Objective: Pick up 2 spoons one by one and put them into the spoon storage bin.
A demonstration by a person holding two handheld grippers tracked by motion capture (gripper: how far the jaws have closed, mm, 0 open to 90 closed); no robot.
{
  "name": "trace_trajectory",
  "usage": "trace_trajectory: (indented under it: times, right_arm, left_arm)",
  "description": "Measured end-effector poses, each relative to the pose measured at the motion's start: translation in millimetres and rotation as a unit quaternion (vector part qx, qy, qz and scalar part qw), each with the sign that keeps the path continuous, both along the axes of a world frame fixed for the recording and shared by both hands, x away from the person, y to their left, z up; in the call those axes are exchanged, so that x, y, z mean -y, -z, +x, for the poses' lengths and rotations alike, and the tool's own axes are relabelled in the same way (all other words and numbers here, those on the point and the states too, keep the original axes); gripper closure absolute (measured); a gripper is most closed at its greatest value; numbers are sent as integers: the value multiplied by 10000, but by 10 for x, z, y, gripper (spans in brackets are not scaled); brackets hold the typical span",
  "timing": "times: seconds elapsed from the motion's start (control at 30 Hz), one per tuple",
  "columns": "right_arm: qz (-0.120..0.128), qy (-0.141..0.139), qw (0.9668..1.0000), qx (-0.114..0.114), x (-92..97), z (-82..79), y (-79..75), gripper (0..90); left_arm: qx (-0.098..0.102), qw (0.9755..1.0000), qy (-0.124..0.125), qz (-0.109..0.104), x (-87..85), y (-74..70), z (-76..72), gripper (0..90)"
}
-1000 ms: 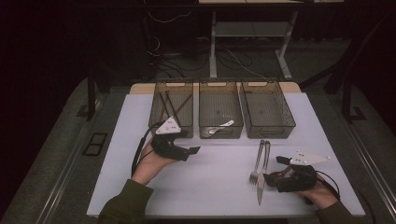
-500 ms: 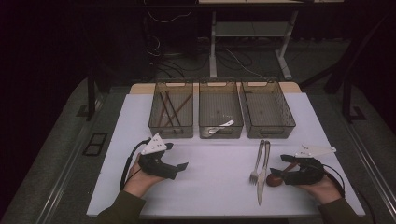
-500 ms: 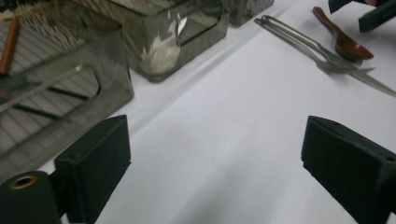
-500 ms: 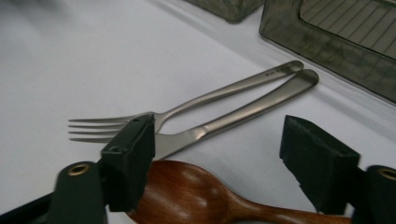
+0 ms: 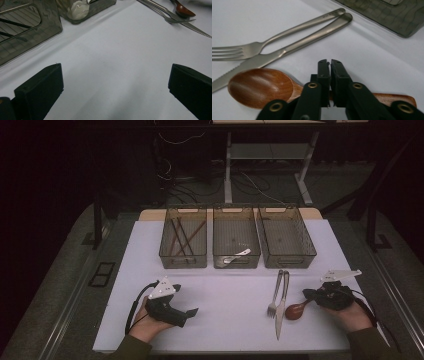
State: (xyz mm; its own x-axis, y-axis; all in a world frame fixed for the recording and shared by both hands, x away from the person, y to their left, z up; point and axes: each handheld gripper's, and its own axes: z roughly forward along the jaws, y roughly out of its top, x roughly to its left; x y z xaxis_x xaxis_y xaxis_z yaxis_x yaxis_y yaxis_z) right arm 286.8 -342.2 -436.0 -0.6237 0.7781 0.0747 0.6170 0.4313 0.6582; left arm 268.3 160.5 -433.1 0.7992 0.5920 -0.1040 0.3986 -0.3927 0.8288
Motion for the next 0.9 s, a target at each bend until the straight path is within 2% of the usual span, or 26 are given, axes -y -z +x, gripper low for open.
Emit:
trace_trajectory:
  times: [0.23, 0.53, 0.9]
  right_arm:
    - [-215, -30, 9997, -110, -18, 13, 37, 892]
    - [-339, -60, 9992, -213, -8, -4, 51, 893]
    - [-388, 13, 9986, -355, 71, -174, 30, 893]
  left_arm:
    - [-63, 10000, 6, 4, -10, 33, 17, 0]
    - [-115, 9999, 83, 43, 8, 51, 15, 0]
    - [-119, 9998, 143, 66, 9, 54, 16, 0]
